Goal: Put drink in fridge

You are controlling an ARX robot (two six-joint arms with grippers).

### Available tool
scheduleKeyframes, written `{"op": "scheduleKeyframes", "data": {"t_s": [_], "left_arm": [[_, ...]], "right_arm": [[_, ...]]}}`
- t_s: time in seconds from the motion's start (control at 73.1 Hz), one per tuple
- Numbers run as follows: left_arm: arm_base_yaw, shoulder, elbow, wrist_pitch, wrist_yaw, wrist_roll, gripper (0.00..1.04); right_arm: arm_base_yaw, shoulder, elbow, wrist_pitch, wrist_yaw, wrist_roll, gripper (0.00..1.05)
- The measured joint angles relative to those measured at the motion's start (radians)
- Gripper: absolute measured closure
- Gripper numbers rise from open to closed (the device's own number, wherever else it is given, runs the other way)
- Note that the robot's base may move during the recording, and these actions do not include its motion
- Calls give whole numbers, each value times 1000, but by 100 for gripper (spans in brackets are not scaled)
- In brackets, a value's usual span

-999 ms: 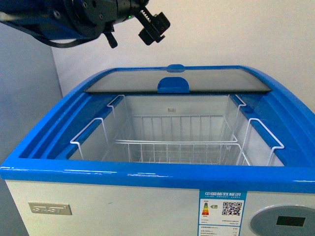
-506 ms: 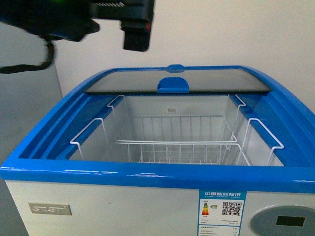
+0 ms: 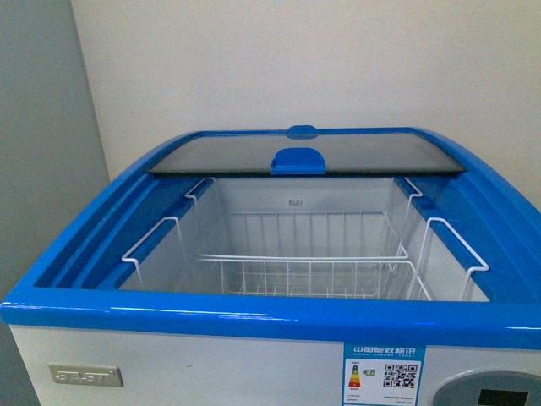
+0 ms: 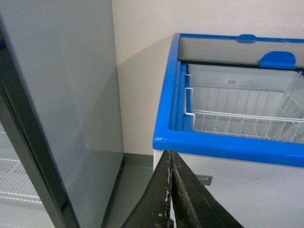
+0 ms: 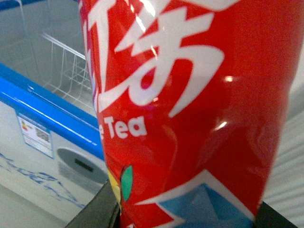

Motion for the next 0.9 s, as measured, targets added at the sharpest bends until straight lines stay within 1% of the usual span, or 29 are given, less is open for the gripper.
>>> {"op": "scheduleKeyframes", "data": {"t_s": [0.027,0.082,0.11,0.164,0.178,0.219,0.26,0.315,0.356,0.37,0.493,0.506,0.561,0.602,0.739,0.903], "left_arm": [[2,-12,-9,-2,9,0,102],[2,-22,-18,-3,11,0,102],[3,-30,-24,-4,11,0,102],[3,-40,-31,-7,10,0,102],[3,-44,-34,-9,10,0,102],[4,-50,-39,-11,11,0,102],[4,-60,-45,-15,11,0,102],[4,-79,-56,-21,11,0,102],[4,-86,-60,-24,11,0,102],[4,-90,-63,-26,11,0,102],[4,-111,-72,-37,11,0,102],[4,-127,-72,-53,11,0,102],[4,-188,-76,-138,11,0,102],[4,-233,-84,-172,11,0,102],[4,-290,-105,-178,11,0,102],[4,-301,-115,-180,10,1,102]], "right_arm": [[3,77,50,20,-2,-101,67],[12,150,96,36,-5,-192,67],[24,213,134,50,-9,-270,67],[42,293,182,58,-3,-374,67],[53,331,203,66,4,-425,67],[71,386,234,78,23,-488,67],[98,456,280,92,46,-597,67],[166,592,380,99,104,-747,67],[189,628,405,104,118,-774,67],[209,657,424,108,128,-789,67],[308,787,501,148,169,-818,67],[330,818,518,157,176,-819,67],[367,869,543,175,186,-819,67],[396,913,562,190,195,-818,67],[457,1040,623,241,218,-809,67],[486,1174,705,280,240,-787,67]]}}
